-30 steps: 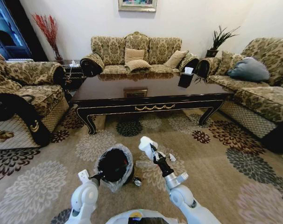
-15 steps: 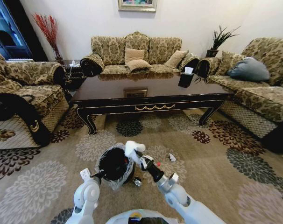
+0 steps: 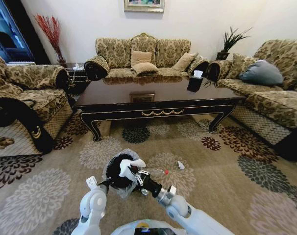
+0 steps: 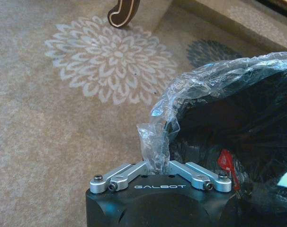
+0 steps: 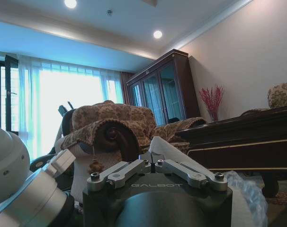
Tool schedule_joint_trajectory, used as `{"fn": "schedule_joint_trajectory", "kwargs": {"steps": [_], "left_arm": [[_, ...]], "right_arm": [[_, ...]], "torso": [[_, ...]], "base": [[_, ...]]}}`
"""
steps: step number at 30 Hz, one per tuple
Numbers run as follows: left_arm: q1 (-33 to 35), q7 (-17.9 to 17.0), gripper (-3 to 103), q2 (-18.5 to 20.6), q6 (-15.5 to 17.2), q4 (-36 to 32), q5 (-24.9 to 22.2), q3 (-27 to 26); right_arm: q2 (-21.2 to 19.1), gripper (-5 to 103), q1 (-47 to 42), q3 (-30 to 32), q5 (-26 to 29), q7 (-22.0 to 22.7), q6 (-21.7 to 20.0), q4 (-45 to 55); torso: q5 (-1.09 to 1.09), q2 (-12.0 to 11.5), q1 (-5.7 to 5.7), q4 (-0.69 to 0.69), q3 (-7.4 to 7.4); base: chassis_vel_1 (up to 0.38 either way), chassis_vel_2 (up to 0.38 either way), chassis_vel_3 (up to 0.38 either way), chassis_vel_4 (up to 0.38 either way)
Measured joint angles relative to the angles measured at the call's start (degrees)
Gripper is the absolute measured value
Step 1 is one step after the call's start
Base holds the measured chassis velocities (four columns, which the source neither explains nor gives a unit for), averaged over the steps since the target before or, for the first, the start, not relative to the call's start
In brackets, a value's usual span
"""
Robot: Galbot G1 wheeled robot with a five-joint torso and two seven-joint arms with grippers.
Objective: Move to the front of the table and pick up the trash from the floor, then place it into the trash bin.
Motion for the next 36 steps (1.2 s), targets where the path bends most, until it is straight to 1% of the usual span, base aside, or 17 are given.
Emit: {"fn": "schedule_joint_trajectory", "kwargs": {"steps": [4, 8, 22, 23, 24, 27, 28, 29, 30, 32, 33, 35, 36], "left_arm": [[0.1, 0.3, 0, 0.1, -0.1, -0.6, -0.2, 0.0], [0.4, 1.0, 0, 0.1, -0.2, -1.4, -0.3, 0.1], [1.0, 1.1, 0, 0.4, -0.3, -2.7, -0.6, -0.1], [1.0, 1.1, 0, 0.4, -0.3, -2.7, -0.6, -0.1], [1.0, 1.1, 0, 0.4, -0.3, -2.7, -0.6, -0.1], [1.0, 1.1, 0, 0.4, -0.3, -2.7, -0.6, -0.2], [1.0, 1.1, 0, 0.4, -0.3, -2.7, -0.6, -0.2], [1.0, 1.1, 0, 0.4, -0.3, -2.7, -0.6, -0.3], [1.0, 1.1, 0, 0.4, -0.3, -2.7, -0.6, -0.3], [1.0, 1.1, 0, 0.4, -0.3, -2.7, -0.6, -0.3], [0.9, 1.1, 0, 0.4, -0.3, -2.7, -0.6, -0.3], [0.8, 1.1, 0, 0.4, -0.3, -2.5, -0.6, -0.4], [0.8, 1.1, 0, 0.4, -0.3, -2.5, -0.6, -0.4]], "right_arm": [[-0.1, 0, -0.3, -0.1, -0.7, -0.3, -0.1, -0.2], [0.2, 0, -0.7, -0.5, -1.6, -0.3, -0.1, -2.4], [1.8, 0, -1.2, -0.4, -2.2, 1.7, -0.5, -3.9], [1.9, -3, -1.4, -0.4, -2.4, 1.7, -0.5, -4.0], [1.9, -3, -1.4, -0.4, -2.4, 1.7, -0.5, -4.0], [2.2, 12, -2.1, -0.7, -3.6, 1.9, -0.3, -4.6], [2.3, 12, -2.4, -0.8, -3.8, 2.0, -0.3, -4.7], [2.3, 17, -2.7, -0.9, -4.0, 2.2, -0.2, -4.9], [2.3, 17, -2.7, -0.9, -4.0, 2.2, -0.2, -4.9], [2.3, 28, -3.0, -0.9, -4.4, 2.2, -0.1, -5.1], [2.3, 28, -3.1, -0.9, -4.5, 2.3, 0.0, -5.1], [2.2, 39, -3.4, -0.8, -4.5, 2.3, 0.0, -4.9], [2.2, 39, -3.4, -0.8, -4.5, 2.3, 0.0, -4.9]], "torso": [[0.0, 0.0, 0.0, 0.0, 0.0], [0.0, 0.0, 0.0, -0.01, 0.0], [0.0, 0.0, 0.0, 0.0, 0.0], [0.0, 0.0, 0.0, 0.0, 0.0], [0.0, 0.0, 0.0, 0.0, 0.0], [0.0, 0.0, 0.0, 0.0, 0.0], [0.0, 0.0, 0.0, 0.0, 0.0], [0.0, 0.0, 0.0, 0.0, 0.0], [0.0, 0.0, 0.0, 0.0, 0.0], [0.0, 0.0, 0.0, 0.0, 0.0], [0.0, 0.0, 0.0, 0.0, 0.0], [0.0, 0.0, 0.0, 0.0, 0.0], [0.0, 0.0, 0.0, 0.0, 0.0]], "base": [[0.0, 0.0, 0.0, 0.0], [0.0, 0.0, 0.0, 0.0], [0.0, 0.0, 0.0, 0.0], [0.0, 0.0, 0.0, 0.0], [0.0, 0.0, 0.0, 0.0], [0.0, 0.0, 0.0, 0.0], [0.0, 0.0, 0.0, 0.0], [0.0, 0.0, 0.0, 0.0], [0.0, 0.0, 0.0, 0.0], [0.0, 0.0, 0.0, 0.0], [0.0, 0.0, 0.0, 0.0], [0.0, 0.0, 0.0, 0.0], [0.0, 0.0, 0.0, 0.0]]}}
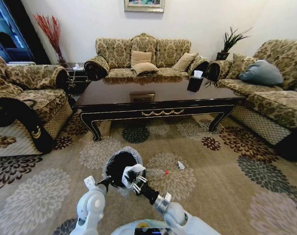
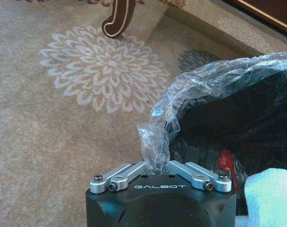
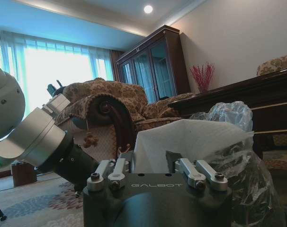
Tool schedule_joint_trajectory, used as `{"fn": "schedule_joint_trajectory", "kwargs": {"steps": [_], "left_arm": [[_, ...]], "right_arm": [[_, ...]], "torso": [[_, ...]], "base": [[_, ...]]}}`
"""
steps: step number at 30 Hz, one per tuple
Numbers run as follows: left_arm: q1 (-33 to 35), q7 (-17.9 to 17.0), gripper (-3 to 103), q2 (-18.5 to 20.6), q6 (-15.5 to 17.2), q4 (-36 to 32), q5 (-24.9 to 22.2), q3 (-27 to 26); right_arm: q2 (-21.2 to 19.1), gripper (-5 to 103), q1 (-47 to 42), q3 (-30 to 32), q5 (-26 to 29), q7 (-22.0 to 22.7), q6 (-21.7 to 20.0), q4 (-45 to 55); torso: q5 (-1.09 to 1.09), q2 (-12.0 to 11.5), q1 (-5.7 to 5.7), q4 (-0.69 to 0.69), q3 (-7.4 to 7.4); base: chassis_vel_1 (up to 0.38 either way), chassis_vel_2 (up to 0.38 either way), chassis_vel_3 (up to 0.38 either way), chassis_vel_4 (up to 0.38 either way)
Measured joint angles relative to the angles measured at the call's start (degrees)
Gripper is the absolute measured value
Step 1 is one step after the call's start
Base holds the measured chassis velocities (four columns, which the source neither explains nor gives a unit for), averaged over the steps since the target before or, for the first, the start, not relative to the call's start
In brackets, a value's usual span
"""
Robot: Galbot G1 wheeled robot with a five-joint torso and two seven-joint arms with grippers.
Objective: Move to the front of the table and pick up the trash from the floor, then place it into the trash bin.
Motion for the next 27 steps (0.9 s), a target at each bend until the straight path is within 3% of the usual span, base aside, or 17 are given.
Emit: {"fn": "schedule_joint_trajectory", "kwargs": {"steps": [5, 6, 9, 12, 15, 26, 27], "left_arm": [[-0.5, 0.0, 0, -0.1, 0.0, 0.3, -0.2, -0.3], [-0.5, 0.0, 0, -0.1, 0.0, 0.3, -0.2, -0.3], [-0.7, 0.0, 0, -0.1, 0.0, 0.4, -0.6, -0.7], [-0.8, 0.0, 0, -0.1, 0.0, 0.5, -0.7, -0.9], [-1.1, 0.1, 0, 0.1, 0.0, 0.7, -1.2, -1.7], [-2.9, -0.3, 0, 5.4, 0.2, 1.3, -5.9, -10.7], [-3.0, -0.5, 0, 6.4, 0.4, 0.7, -6.9, -12.9]], "right_arm": [[-0.7, 61, -1.1, 0.8, -0.4, 0.0, 0.2, 0.5], [-0.7, 61, -1.1, 0.8, -0.4, 0.0, 0.2, 0.5], [-1.3, 78, -1.6, 1.4, -0.5, 0.1, 0.3, 0.8], [-1.5, 83, -1.9, 1.8, -0.5, 0.1, 0.3, 1.1], [-1.7, 97, -2.5, 2.8, -0.2, 0.5, 0.2, 1.7], [-1.7, 100, -3.7, 6.3, 3.3, 3.7, -3.1, 2.9], [-1.5, 100, -3.7, 6.7, 4.2, 6.0, -5.1, 3.1]], "torso": [[0.0, 0.0, 0.0, 0.0, 0.0], [0.0, 0.0, 0.0, 0.0, 0.0], [0.0, 0.0, 0.0, 0.0, 0.0], [0.0, 0.0, 0.0, 0.0, 0.0], [0.0, 0.0, 0.0, -0.01, 0.0], [-0.01, 0.0, 0.0, 0.0, 0.0], [-0.01, 0.0, 0.0, 0.0, 0.0]], "base": [[0.0, 0.0, 0.0, 0.0], [0.0, 0.0, 0.0, 0.0], [0.0, 0.0, 0.0, 0.0], [0.0, 0.0, 0.0, 0.0], [0.0, 0.0, 0.0, 0.0], [0.0, 0.0, 0.0, 0.0], [0.0, 0.0, 0.0, 0.0]]}}
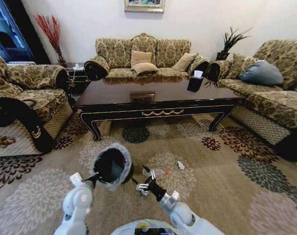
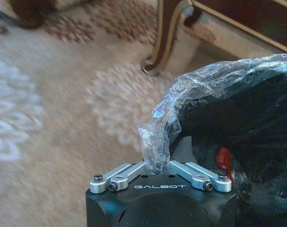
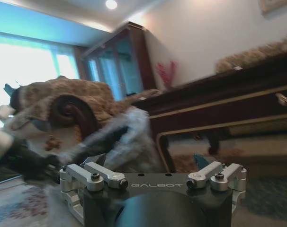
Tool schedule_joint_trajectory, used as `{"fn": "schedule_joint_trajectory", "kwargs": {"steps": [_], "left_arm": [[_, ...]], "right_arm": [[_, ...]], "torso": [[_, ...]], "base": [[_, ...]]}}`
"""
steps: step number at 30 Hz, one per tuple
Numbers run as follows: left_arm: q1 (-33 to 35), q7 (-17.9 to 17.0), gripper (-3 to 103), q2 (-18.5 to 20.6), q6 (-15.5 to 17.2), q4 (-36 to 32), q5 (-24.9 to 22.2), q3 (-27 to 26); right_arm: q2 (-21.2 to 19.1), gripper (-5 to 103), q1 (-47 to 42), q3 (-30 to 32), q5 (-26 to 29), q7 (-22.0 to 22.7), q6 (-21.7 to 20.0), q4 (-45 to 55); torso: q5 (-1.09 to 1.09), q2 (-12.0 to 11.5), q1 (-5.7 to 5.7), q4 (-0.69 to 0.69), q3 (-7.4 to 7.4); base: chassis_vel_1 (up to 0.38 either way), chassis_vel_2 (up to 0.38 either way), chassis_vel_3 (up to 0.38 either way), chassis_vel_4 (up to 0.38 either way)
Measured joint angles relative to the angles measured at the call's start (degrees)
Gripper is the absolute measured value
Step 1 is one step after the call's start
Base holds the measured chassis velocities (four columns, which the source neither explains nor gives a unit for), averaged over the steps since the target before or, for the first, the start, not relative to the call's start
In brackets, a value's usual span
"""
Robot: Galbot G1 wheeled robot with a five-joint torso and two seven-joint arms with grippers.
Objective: Move to the front of the table and pick up the trash from the floor, then place it into the trash bin.
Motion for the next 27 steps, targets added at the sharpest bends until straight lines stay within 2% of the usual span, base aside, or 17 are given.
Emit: {"fn": "schedule_joint_trajectory", "kwargs": {"steps": [1, 3, 5, 6, 7, 9, 11, 13, 15, 18, 19, 22, 23, 24, 26, 27], "left_arm": [[0.0, 0.0, 0, 0.0, 0.0, 0.0, 0.0, 0.0], [0.0, -0.3, 0, 0.7, 0.3, -0.8, -1.0, -1.4], [0.3, -1.1, 0, 1.8, 0.9, -2.7, -3.3, -3.4], [0.5, -1.3, 0, 2.2, 1.1, -3.5, -4.1, -4.0], [0.5, -1.3, 0, 2.2, 1.1, -3.5, -4.1, -4.0], [1.0, -1.7, 0, 3.0, 1.3, -5.1, -5.4, -5.4], [1.9, -2.0, 0, 3.6, 1.4, -6.8, -6.4, -6.7], [2.3, -2.0, 0, 3.7, 1.4, -7.5, -6.7, -7.2], [3.2, -2.1, 0, 3.6, 1.4, -8.9, -6.9, -7.9], [4.6, -2.3, 0, 2.8, 1.5, -10.9, -7.0, -8.5], [4.6, -2.3, 0, 2.8, 1.5, -10.9, -7.0, -8.5], [5.6, -2.8, 0, 1.8, 1.5, -12.1, -6.7, -8.9], [5.9, -2.9, 0, 1.5, 1.5, -12.4, -6.6, -9.0], [5.9, -2.9, 0, 1.5, 1.5, -12.4, -6.6, -9.0], [6.4, -3.0, 0, 1.1, 1.5, -12.8, -6.3, -9.1], [6.7, -3.0, 0, 0.9, 1.5, -13.0, -6.0, -9.1]], "right_arm": [[0.0, 100, 0.0, 0.0, 0.0, 0.0, 0.0, 0.0], [0.4, 100, 0.3, 0.1, 0.6, 4.2, -2.4, -0.1], [0.8, 100, 1.8, 0.1, 0.6, 11.2, -7.4, -1.3], [0.8, 100, 2.4, 0.0, 0.4, 13.4, -9.1, -1.8], [0.8, 100, 2.4, 0.0, 0.4, 13.4, -9.1, -1.8], [0.7, 100, 4.4, -0.7, -0.2, 18.5, -13.6, -3.5], [-0.1, 100, 7.0, -2.0, -1.4, 20.2, -16.2, -6.2], [-0.4, 100, 8.1, -2.6, -2.2, 20.0, -16.6, -7.7], [-1.0, 100, 10.2, -3.7, -3.6, 18.0, -16.7, -10.6], [-2.1, 100, 13.5, -6.0, -4.6, 10.1, -14.8, -14.5], [-2.1, 100, 13.5, -6.0, -4.6, 10.1, -14.8, -14.5], [-3.3, 100, 16.8, -8.4, -7.5, 0.0, -12.4, -17.7], [-3.7, 100, 18.1, -9.6, -8.3, -2.3, -11.5, -18.8], [-3.7, 100, 18.1, -9.6, -8.3, -2.3, -11.5, -18.8], [-4.2, 100, 20.1, -11.5, -9.4, -6.8, -9.6, -20.6], [-4.4, 100, 21.8, -12.6, -10.3, -12.7, -7.5, -22.3]], "torso": [[0.0, 0.0, 0.0, 0.0, 0.0], [-0.01, 0.0, 0.0, 0.0, 0.0], [0.0, 0.0, 0.0, -0.01, 0.0], [0.0, 0.0, 0.0, -0.01, 0.0], [0.0, 0.0, 0.0, -0.01, 0.0], [0.01, 0.0, 0.0, -0.01, 0.0], [0.01, 0.0, 0.0, 0.0, 0.0], [0.01, 0.0, 0.0, 0.0, 0.0], [0.0, 0.0, 0.0, 0.0, 0.0], [0.01, 0.0, 0.0, -0.01, 0.0], [0.01, 0.0, 0.0, -0.01, 0.0], [0.01, 0.0, 0.0, -0.01, 0.0], [0.01, 0.0, 0.0, -0.01, 0.0], [0.01, 0.0, 0.0, -0.01, 0.0], [0.01, 0.0, 0.0, 0.0, 0.0], [0.01, 0.0, 0.0, -0.01, 0.0]], "base": [[0.0, 0.0, 0.0, 0.0], [0.0, 0.0, 0.0, 0.0], [0.0, 0.0, 0.0, 0.0], [0.0, 0.0, 0.0, 0.0], [0.0, 0.0, 0.0, 0.0], [0.0, 0.0, 0.0, 0.0], [0.0, 0.0, 0.0, 0.0], [0.0, 0.0, 0.0, 0.0], [0.0, 0.0, 0.0, 0.0], [0.0, 0.0, 0.0, 0.0], [0.0, 0.0, 0.0, 0.0], [0.0, 0.0, 0.0, 0.0], [0.0, 0.0, 0.0, 0.0], [0.0, 0.0, 0.0, 0.0], [0.0, 0.0, 0.0, 0.0], [0.0, 0.0, 0.0, 0.0]]}}
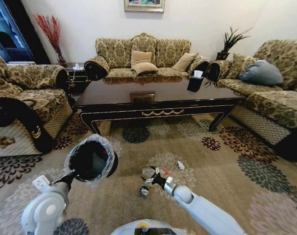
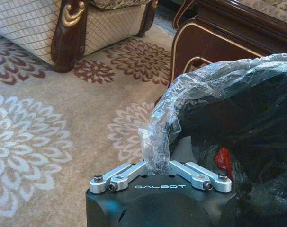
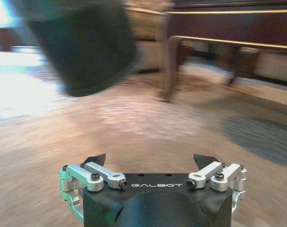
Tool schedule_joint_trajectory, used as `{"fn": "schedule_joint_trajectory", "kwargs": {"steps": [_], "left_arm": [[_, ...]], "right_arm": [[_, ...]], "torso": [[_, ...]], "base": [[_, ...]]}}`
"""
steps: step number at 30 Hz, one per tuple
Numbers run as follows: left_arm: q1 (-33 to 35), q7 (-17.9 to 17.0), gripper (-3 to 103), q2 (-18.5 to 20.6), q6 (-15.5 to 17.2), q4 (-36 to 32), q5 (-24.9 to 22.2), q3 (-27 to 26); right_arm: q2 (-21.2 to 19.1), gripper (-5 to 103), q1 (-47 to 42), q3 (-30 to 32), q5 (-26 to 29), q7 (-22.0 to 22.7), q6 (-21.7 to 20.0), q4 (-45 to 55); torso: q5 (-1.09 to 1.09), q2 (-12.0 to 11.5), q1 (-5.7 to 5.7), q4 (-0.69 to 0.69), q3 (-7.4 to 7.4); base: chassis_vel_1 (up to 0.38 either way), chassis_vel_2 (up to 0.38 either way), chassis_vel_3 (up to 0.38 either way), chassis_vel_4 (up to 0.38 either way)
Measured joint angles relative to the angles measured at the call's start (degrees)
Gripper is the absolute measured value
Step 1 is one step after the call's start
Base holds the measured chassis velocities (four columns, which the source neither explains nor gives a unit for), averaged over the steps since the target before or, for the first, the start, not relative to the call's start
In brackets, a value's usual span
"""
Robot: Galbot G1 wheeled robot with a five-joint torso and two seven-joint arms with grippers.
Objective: Move to the front of the table and pick up the trash from the floor, then place it into the trash bin.
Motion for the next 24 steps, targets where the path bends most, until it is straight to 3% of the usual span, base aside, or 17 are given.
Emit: {"fn": "schedule_joint_trajectory", "kwargs": {"steps": [1, 2, 5, 6, 9, 14, 24], "left_arm": [[0.2, 0.0, 0, -0.1, 0.0, -0.1, 0.1, 0.0], [0.2, 0.0, 0, -0.1, 0.0, -0.1, 0.1, 0.0], [0.3, -0.1, 0, -0.4, 0.0, -0.1, 0.4, -0.4], [0.3, -0.2, 0, -0.4, 0.0, -0.1, 0.5, -0.5], [0.3, -0.3, 0, -0.6, 0.0, -0.1, 0.5, -0.6], [0.6, -0.6, 0, -0.8, 0.0, -0.3, 0.6, -0.8], [0.7, -0.7, 0, -0.3, 0.0, -0.3, 0.5, -1.4]], "right_arm": [[0.0, 100, 0.9, -0.4, -0.5, -4.3, 1.1, -1.0], [0.0, 100, 0.9, -0.4, -0.5, -4.3, 1.1, -1.0], [0.3, 100, 2.9, -1.4, -1.8, -14.4, 1.9, -3.4], [0.6, 100, 3.4, -1.7, -2.7, -15.2, 1.9, -4.2], [1.3, 100, 3.9, -1.8, -5.1, -16.1, 1.7, -6.1], [3.8, 100, 4.8, -0.3, -7.9, -21.7, 0.0, -11.1], [9.1, 100, 7.3, -0.2, -10.0, -20.1, -1.6, -17.4]], "torso": [[0.0, 0.0, 0.0, 0.01, 0.0], [0.0, 0.0, 0.0, 0.01, 0.0], [-0.01, 0.0, 0.0, 0.0, 0.0], [0.0, 0.0, 0.0, 0.0, 0.0], [0.0, 0.0, 0.0, 0.0, 0.0], [-0.01, 0.0, 0.0, 0.0, 0.0], [-0.01, 0.0, 0.0, 0.01, 0.0]], "base": [[0.0, 0.0, 0.0, 0.0], [0.0, 0.0, 0.0, 0.0], [0.0, 0.0, 0.0, 0.0], [0.0, 0.0, 0.0, 0.0], [0.0, 0.0, 0.0, 0.0], [0.0, 0.0, 0.0, 0.0], [0.0, 0.0, 0.0, 0.0]]}}
